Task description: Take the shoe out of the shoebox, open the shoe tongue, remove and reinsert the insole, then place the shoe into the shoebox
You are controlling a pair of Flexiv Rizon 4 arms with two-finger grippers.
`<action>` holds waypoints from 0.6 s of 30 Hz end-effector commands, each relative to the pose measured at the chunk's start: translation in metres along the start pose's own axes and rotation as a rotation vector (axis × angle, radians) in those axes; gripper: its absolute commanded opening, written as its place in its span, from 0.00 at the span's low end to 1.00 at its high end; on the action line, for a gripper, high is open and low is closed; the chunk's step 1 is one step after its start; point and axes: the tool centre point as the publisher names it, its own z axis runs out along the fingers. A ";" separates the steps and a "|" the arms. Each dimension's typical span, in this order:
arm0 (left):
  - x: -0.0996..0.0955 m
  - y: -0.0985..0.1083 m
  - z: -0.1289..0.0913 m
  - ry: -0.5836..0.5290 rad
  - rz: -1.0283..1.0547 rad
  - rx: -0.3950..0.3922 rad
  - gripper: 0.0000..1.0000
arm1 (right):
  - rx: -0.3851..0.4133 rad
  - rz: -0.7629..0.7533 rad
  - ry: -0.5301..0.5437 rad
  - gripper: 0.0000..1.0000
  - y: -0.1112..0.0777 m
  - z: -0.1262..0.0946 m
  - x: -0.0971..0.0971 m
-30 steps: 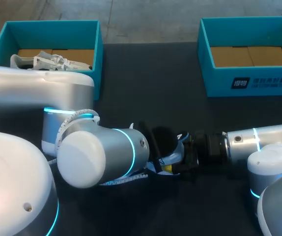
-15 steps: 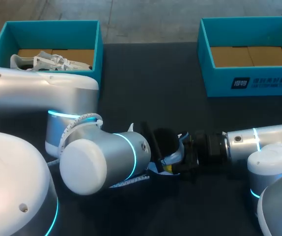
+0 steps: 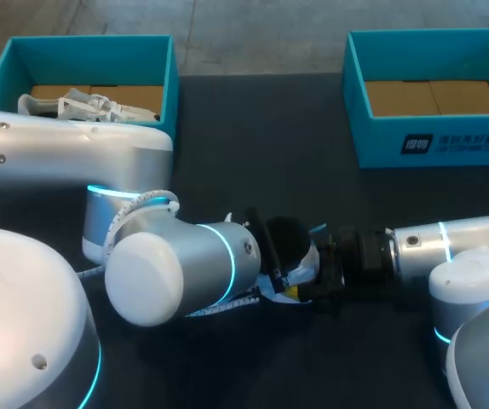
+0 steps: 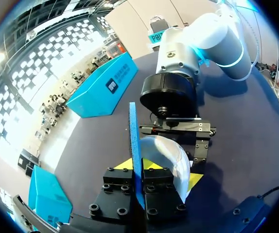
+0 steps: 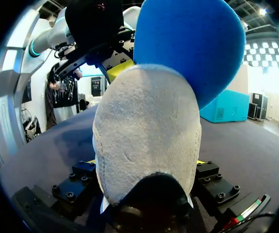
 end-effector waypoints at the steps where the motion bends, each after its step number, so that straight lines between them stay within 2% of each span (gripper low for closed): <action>1: -0.002 0.004 -0.002 0.007 0.000 0.008 0.00 | 0.003 0.000 -0.001 0.00 0.001 0.000 0.001; 18: -0.008 -0.022 -0.026 0.119 -0.050 0.055 0.00 | 0.003 0.000 -0.001 0.00 0.001 0.000 0.001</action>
